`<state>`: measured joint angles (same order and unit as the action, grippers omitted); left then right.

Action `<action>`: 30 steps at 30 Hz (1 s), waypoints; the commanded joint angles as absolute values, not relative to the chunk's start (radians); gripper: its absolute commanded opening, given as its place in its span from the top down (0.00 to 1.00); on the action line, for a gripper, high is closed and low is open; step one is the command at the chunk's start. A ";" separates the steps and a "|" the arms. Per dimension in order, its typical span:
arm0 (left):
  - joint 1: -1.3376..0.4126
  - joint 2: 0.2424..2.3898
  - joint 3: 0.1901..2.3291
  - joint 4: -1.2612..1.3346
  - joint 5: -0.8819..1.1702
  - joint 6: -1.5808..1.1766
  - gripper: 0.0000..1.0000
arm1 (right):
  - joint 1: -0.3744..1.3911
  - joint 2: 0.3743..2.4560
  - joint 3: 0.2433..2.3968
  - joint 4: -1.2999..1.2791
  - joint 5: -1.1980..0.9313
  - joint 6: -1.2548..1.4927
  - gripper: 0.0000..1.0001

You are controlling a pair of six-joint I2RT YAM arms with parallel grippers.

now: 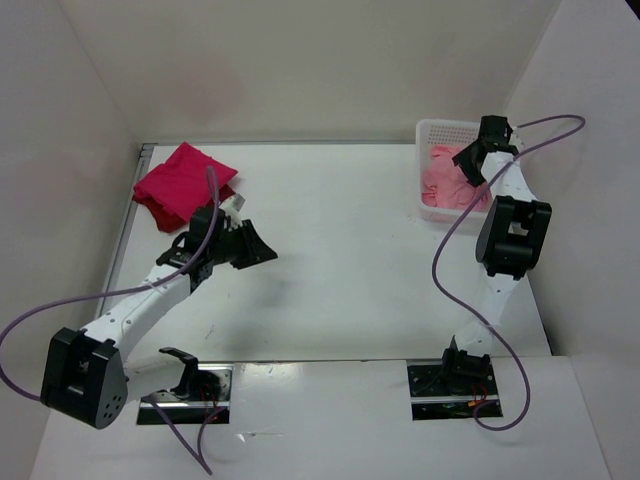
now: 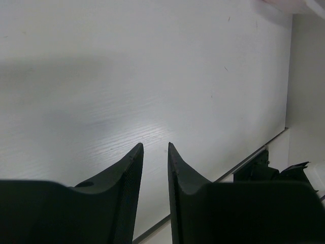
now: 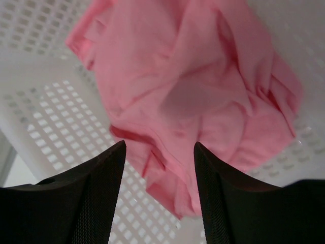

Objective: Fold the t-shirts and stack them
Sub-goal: Grab crumpled tshirt from bin with the right arm

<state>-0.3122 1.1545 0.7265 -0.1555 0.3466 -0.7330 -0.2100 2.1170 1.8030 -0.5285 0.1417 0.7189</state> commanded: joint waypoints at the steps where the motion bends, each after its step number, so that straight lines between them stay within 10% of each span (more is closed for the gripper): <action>1: -0.316 1.112 0.727 -0.135 0.368 -0.723 0.67 | -0.189 2.163 1.920 -0.574 0.163 0.768 0.40; 18: -0.316 1.092 0.746 -0.175 0.337 -0.732 0.65 | -0.179 2.246 1.816 -0.499 0.178 1.038 0.55; 21: -0.316 1.092 0.746 -0.175 0.337 -0.732 0.65 | -0.167 2.246 1.805 -0.488 0.190 1.048 0.75; 30: -0.316 1.080 0.746 -0.175 0.337 -0.750 0.65 | -0.127 2.281 1.846 -0.548 0.221 1.078 0.42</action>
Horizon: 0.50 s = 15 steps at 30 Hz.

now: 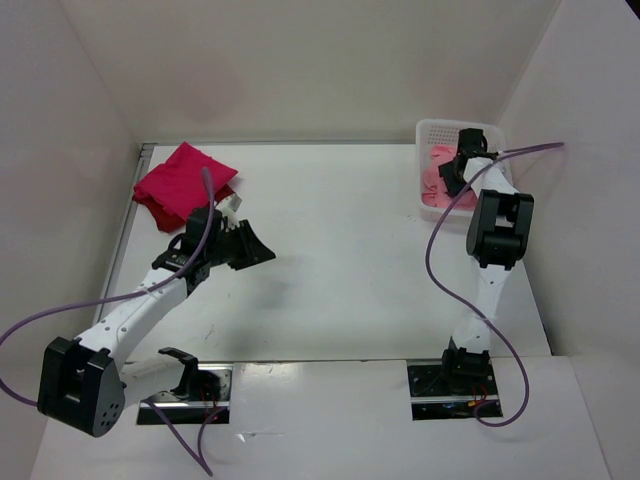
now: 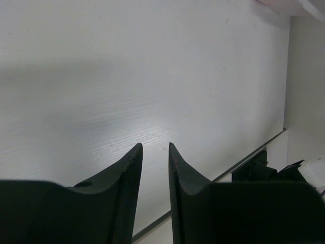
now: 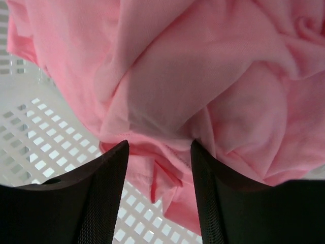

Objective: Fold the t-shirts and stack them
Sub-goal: Grab crumpled tshirt from bin with the right arm

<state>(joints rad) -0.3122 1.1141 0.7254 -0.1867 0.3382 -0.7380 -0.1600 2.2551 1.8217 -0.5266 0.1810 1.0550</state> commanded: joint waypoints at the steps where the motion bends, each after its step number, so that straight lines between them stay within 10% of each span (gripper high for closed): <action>1: -0.316 1.066 0.746 -0.175 0.337 -0.750 0.65 | -0.118 2.270 1.827 -0.532 0.221 1.078 0.42; 15: -0.305 1.043 0.755 -0.184 0.347 -0.739 0.65 | -0.052 2.295 1.747 -0.518 0.192 1.127 0.73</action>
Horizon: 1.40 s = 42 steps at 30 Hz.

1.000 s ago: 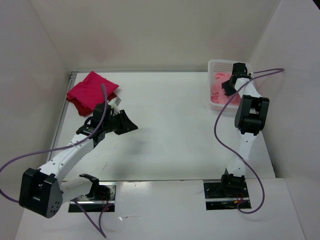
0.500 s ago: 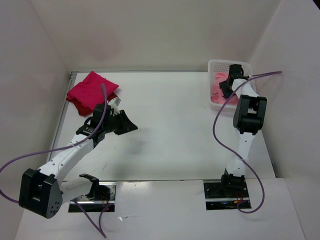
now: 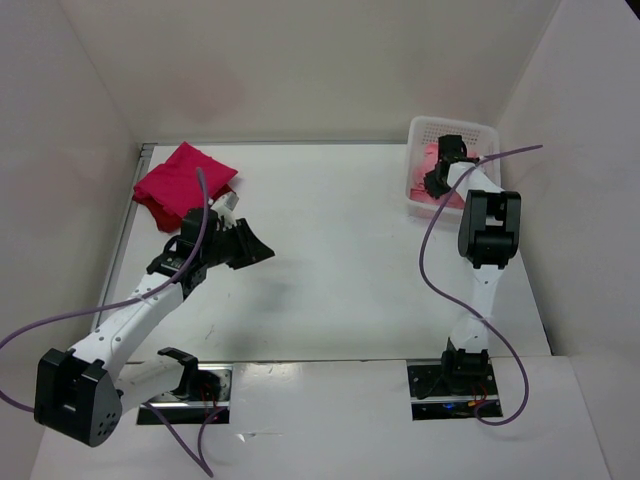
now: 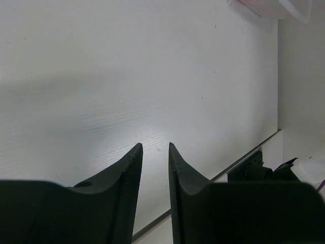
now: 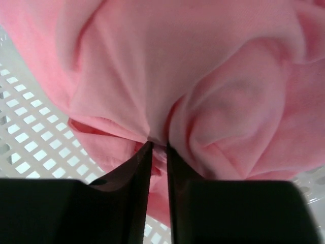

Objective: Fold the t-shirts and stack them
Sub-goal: Grab crumpled tshirt from bin with the right arm, then move the tshirt to the center of the board

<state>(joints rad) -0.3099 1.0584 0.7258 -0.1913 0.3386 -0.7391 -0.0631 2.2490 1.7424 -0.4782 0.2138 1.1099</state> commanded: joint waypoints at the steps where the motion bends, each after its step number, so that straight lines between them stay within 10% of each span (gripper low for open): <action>1: -0.305 1.043 0.755 -0.184 0.347 -0.739 0.65 | -0.052 2.295 1.747 -0.518 0.183 1.127 0.80; 4: -0.296 1.043 0.755 -0.175 0.347 -0.739 0.65 | -0.052 2.293 1.756 -0.505 0.160 1.127 1.00; 20: -0.296 1.158 0.864 -0.130 0.390 -0.739 0.65 | -0.041 1.798 1.793 -0.356 0.103 0.920 1.00; 35: -0.097 1.235 0.902 -0.084 0.399 -0.879 0.65 | 0.201 1.448 2.189 -0.281 -0.575 0.916 1.00; 42: 0.043 1.235 0.976 -0.135 0.399 -0.841 0.62 | 0.227 1.275 1.791 -0.152 -0.647 0.994 1.00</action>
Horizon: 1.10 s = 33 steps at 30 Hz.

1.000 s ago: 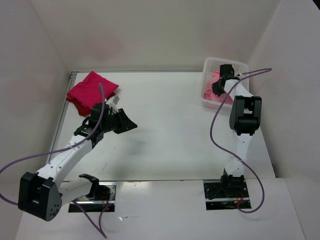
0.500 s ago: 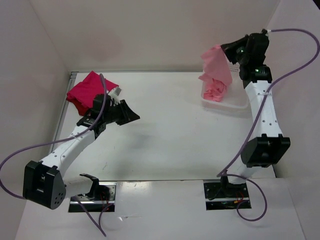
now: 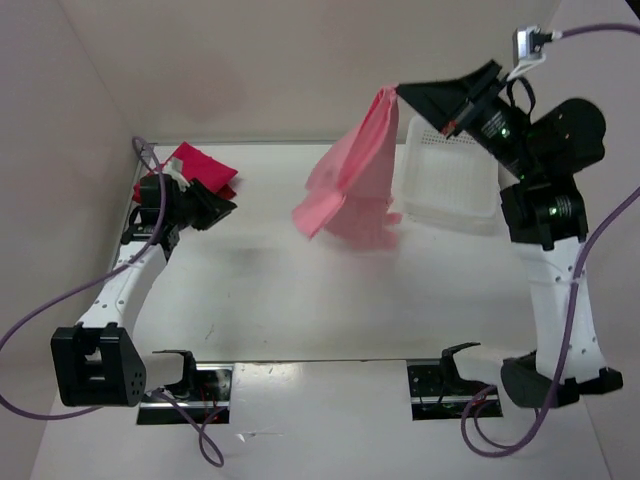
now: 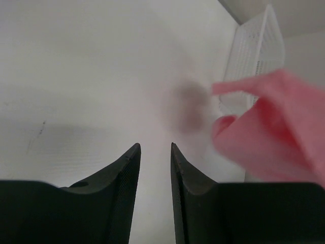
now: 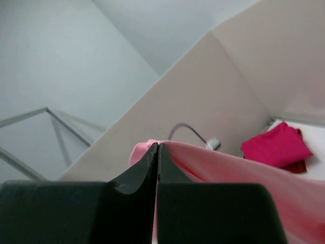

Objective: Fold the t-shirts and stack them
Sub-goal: Move the tshirt to the center of the board, then flatten out the tshirt

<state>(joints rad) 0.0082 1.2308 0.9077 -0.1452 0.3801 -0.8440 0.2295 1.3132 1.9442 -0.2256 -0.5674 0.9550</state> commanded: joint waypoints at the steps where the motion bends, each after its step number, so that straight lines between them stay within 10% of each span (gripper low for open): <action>1: 0.055 1.235 1.001 -0.152 0.399 -0.825 0.62 | 0.227 1.257 1.635 -0.129 -0.656 1.003 1.00; 10: -0.007 1.235 0.977 -0.208 0.333 -0.703 0.61 | 0.227 1.187 1.051 -0.218 -0.418 0.858 1.00; 33: -0.308 1.497 0.819 -0.144 0.135 -0.696 0.37 | 0.063 1.051 0.865 -0.497 -0.184 0.709 0.93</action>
<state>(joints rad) -0.2943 1.4857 0.8322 -0.1970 0.1833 -0.6868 0.0738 1.0508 0.8749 -0.4641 -0.2428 0.7490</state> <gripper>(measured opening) 0.625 0.063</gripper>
